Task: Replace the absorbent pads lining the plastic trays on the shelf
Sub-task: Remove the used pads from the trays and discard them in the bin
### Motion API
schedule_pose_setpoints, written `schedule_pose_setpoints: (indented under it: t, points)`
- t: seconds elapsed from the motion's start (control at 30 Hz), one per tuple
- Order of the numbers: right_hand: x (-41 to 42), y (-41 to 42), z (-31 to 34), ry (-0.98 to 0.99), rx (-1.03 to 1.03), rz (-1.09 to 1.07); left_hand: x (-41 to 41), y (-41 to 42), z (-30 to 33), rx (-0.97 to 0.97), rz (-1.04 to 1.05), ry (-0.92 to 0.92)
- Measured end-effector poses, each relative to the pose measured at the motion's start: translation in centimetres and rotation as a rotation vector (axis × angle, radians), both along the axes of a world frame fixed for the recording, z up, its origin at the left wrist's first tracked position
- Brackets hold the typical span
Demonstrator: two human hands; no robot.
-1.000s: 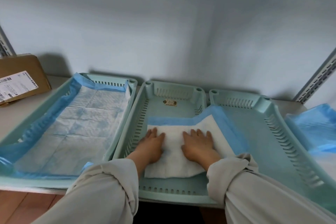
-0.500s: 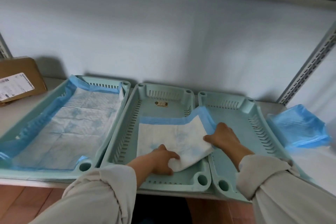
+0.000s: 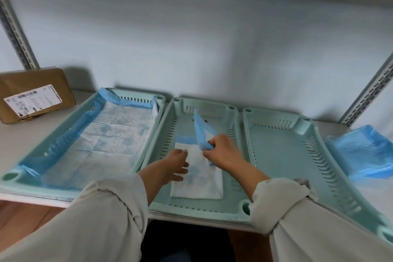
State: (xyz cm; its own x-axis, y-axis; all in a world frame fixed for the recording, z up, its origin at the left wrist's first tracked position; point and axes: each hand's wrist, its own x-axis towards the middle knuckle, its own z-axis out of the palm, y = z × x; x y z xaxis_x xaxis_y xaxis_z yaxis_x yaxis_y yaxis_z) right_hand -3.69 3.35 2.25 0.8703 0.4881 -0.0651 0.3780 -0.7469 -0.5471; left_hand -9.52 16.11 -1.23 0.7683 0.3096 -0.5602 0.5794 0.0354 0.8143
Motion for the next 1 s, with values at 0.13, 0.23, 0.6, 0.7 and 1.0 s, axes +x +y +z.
schedule_pose_setpoints:
  t: [0.13,0.23,0.6,0.7,1.0]
  points:
    - [-1.4,2.0,-1.5,0.357,0.141,0.105,-0.1,0.7,-1.1,-0.092,0.185,-0.001]
    - [-0.5,1.4,-2.6,0.225,0.054,0.041,0.0,0.9,-1.9,0.126,0.093,0.012]
    - [1.2,-1.9,-5.6,0.098,-0.241,0.004,-0.3,1.9,-3.7,1.023,-0.760,-0.117]
    - [1.1,-2.4,-5.9,0.052,-0.340,-0.013,-0.1,2.4,-3.7,0.923,-0.832,-0.039]
    - [1.6,-1.9,-5.3,0.442,-0.175,-0.144,0.7,2.5,-4.0,0.919,-0.455,0.012]
